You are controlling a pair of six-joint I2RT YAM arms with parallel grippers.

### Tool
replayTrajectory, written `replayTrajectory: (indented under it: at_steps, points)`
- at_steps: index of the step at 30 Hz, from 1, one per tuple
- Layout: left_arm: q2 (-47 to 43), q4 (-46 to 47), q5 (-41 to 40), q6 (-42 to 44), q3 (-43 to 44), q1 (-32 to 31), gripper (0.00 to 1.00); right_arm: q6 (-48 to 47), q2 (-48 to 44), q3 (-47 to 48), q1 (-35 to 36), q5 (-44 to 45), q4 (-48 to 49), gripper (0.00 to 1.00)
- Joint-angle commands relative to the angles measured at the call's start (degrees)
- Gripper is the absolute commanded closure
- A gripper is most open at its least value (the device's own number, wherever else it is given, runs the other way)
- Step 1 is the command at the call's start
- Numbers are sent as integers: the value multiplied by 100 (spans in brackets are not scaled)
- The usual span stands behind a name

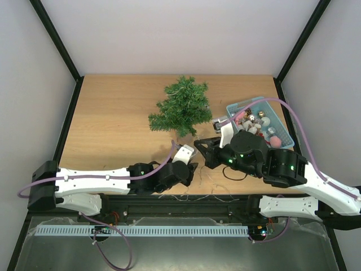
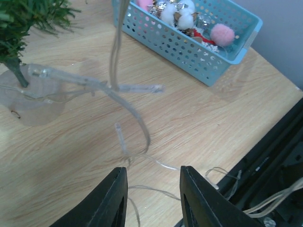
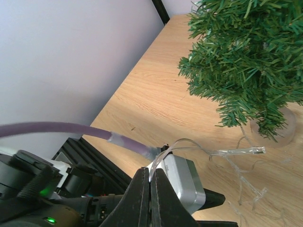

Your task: Decorate the small christmas tree

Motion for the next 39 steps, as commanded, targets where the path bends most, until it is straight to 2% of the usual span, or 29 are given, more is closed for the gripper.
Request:
replayTrajectory:
  at_steps: [1, 5, 14, 15, 19, 22, 26, 33, 36, 39]
  points:
    - [59, 528, -594, -4, -318, -16, 70, -57, 61, 137, 34, -132, 211, 99]
    - [44, 501, -945, -202, -452, 5, 97, -37, 60, 148, 34, -102, 198, 99]
    - [-1168, 365, -935, -589, -1258, 22, 98, -2, 0, -89, 34, -39, 274, 99]
    - [-1336, 455, -806, -512, -1346, 19, 96, 0, 8, -109, 34, -55, 299, 99]
    - [-1763, 1485, -161, -49, -1814, 7, 68, -26, 108, -103, 35, -140, 402, 99]
    - [-1646, 1952, -167, 82, -1991, 37, 58, -38, 202, -45, 37, -208, 454, 99]
    - [-1166, 2514, 24, 345, -1909, 72, 54, -36, 331, 14, 35, -310, 487, 99]
    - [-410, 2818, -172, 465, -1590, 252, 52, 37, 375, -25, 34, -469, 603, 99]
    - [-279, 2814, -370, 478, -1540, 305, 52, 55, 361, -19, 34, -485, 589, 99]
    - [-214, 2842, -582, 525, -1539, 355, 57, 61, 324, -34, 34, -487, 571, 99]
